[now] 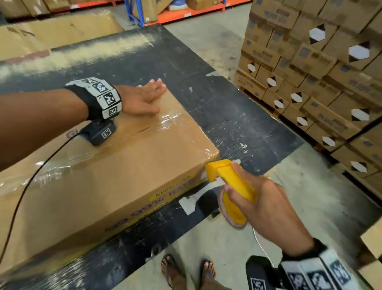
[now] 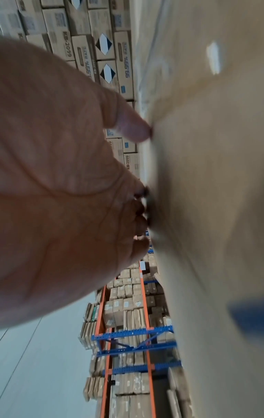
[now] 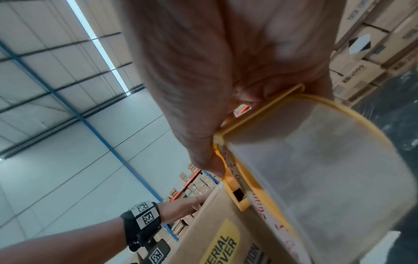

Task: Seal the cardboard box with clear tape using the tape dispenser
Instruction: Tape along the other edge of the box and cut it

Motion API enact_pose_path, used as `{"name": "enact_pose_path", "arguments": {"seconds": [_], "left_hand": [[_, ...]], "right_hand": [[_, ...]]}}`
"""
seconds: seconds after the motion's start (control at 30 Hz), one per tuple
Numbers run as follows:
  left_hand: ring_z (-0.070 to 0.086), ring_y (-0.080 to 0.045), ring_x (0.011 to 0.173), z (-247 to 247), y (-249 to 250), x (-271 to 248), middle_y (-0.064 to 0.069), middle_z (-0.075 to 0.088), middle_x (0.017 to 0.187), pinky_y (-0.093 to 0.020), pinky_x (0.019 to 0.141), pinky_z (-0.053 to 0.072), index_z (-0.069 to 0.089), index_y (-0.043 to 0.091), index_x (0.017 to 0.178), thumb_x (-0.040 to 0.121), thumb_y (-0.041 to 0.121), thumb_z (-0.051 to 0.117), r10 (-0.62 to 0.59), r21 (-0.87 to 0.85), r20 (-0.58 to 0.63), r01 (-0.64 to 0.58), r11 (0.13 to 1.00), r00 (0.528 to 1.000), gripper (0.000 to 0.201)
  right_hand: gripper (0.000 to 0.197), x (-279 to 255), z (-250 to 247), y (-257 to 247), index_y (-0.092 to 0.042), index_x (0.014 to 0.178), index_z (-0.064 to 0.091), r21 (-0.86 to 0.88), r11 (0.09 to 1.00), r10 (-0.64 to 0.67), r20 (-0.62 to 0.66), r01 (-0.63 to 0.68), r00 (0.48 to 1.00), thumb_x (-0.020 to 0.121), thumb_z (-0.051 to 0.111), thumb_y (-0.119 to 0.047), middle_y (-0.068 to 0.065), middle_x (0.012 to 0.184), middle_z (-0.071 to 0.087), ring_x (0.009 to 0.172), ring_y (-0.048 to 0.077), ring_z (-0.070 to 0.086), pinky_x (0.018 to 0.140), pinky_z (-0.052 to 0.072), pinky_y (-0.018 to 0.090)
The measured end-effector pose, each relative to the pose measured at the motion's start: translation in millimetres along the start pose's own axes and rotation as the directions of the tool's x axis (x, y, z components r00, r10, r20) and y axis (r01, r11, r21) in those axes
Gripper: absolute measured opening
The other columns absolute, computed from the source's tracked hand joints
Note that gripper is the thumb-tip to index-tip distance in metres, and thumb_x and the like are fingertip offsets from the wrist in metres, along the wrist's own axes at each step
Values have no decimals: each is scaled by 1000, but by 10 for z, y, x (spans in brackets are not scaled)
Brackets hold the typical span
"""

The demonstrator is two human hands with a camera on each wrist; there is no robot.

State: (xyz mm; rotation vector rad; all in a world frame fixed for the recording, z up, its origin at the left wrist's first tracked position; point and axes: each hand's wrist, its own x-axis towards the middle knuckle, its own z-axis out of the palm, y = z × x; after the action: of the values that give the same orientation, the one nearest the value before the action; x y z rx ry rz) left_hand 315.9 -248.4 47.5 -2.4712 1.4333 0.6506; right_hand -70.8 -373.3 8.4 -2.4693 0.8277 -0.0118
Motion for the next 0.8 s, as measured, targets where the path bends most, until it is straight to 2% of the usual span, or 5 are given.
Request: {"name": "enact_pose_path", "arguments": {"seconds": [0.1,0.23,0.5,0.67,0.8], "left_hand": [[-13,-26,159,-26,322,-139,-15,-17,171,-42,129,1,-7,19,162,84,59,26,-13,30,-100,17,999,995,94],[8,-21,160,53,1104,-496,-4,18,171,-40,128,9,20,32,161,89,61,37,220,-6,-192,-225,974,956,80],[54,-28,137,296,1881,-523,-4,57,146,-47,99,52,48,38,146,88,49,47,163,170,-138,-138,976,977,59],[66,-13,117,168,2016,-889,2,70,128,-38,102,51,57,31,140,90,49,56,118,-287,-357,-229,930,927,53],[76,-16,99,174,2115,-1199,-4,79,103,-32,91,59,66,23,130,98,27,63,-2,-795,-255,-208,571,967,33]], "right_hand": [[61,-100,275,270,-34,141,55,-178,984,69,216,-30,974,87,56,-63,9,125,68,119,31,61,93,46,37],[66,-398,533,572,-44,140,55,-31,998,56,307,-49,950,78,54,-67,6,118,72,116,27,65,91,48,35],[62,-461,210,671,-46,141,53,345,913,-189,-115,217,975,82,72,-51,-15,125,66,111,3,62,88,41,9],[71,-550,49,587,-32,146,51,436,781,-283,-389,447,876,82,81,-35,-5,119,63,104,10,61,81,49,22],[74,-544,0,460,-23,149,49,426,719,-335,-479,549,811,83,78,-38,8,104,59,90,22,57,67,49,33]]}}
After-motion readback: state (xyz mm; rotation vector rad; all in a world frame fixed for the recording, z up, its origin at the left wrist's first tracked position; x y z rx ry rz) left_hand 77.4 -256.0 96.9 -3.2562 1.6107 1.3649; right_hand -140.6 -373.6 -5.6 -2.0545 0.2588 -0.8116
